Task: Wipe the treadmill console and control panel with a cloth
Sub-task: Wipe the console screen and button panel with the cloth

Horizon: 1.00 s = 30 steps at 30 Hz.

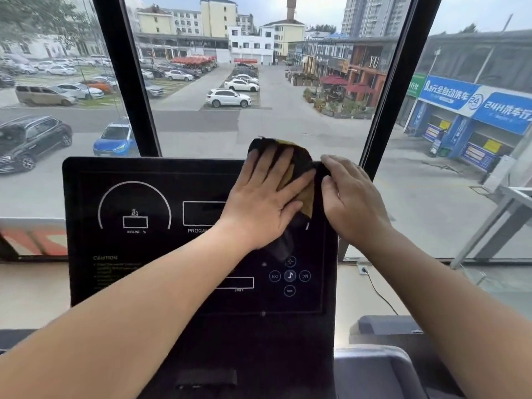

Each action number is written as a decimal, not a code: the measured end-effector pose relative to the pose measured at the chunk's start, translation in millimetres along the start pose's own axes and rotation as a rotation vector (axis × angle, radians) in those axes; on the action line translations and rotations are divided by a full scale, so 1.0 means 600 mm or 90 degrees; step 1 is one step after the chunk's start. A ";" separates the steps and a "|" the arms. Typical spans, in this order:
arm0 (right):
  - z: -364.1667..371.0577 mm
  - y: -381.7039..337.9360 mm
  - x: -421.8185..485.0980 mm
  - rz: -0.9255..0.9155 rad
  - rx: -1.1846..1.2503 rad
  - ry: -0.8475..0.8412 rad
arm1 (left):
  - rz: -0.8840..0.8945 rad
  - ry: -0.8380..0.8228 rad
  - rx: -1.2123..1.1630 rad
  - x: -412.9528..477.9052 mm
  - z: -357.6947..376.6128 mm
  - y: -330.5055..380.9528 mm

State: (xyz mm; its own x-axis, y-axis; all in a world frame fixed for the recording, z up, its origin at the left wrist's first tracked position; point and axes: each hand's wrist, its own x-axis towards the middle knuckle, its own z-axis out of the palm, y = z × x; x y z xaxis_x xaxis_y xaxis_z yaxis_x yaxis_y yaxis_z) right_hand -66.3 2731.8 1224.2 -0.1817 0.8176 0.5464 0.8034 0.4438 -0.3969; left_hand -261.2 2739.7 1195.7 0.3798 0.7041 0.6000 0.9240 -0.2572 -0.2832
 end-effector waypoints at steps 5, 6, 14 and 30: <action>0.010 -0.008 -0.001 0.018 0.010 0.052 | 0.014 -0.084 -0.027 -0.093 0.036 0.124; 0.012 -0.008 -0.002 0.016 0.011 0.051 | 0.041 -0.091 -0.024 -0.103 0.038 0.129; 0.008 -0.004 0.003 0.020 0.036 0.059 | 0.066 -0.033 0.014 -0.045 0.003 0.065; 0.010 0.004 0.019 0.009 0.052 0.099 | 0.002 0.130 0.028 0.024 0.025 0.048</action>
State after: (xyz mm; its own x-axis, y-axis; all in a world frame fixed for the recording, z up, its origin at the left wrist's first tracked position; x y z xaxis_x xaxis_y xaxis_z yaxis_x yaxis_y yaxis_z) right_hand -70.0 2744.2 1224.7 -0.0756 0.7600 0.6455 0.7555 0.4661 -0.4604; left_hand -229.9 2752.5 1185.0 0.3886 0.5528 0.7372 0.9214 -0.2271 -0.3154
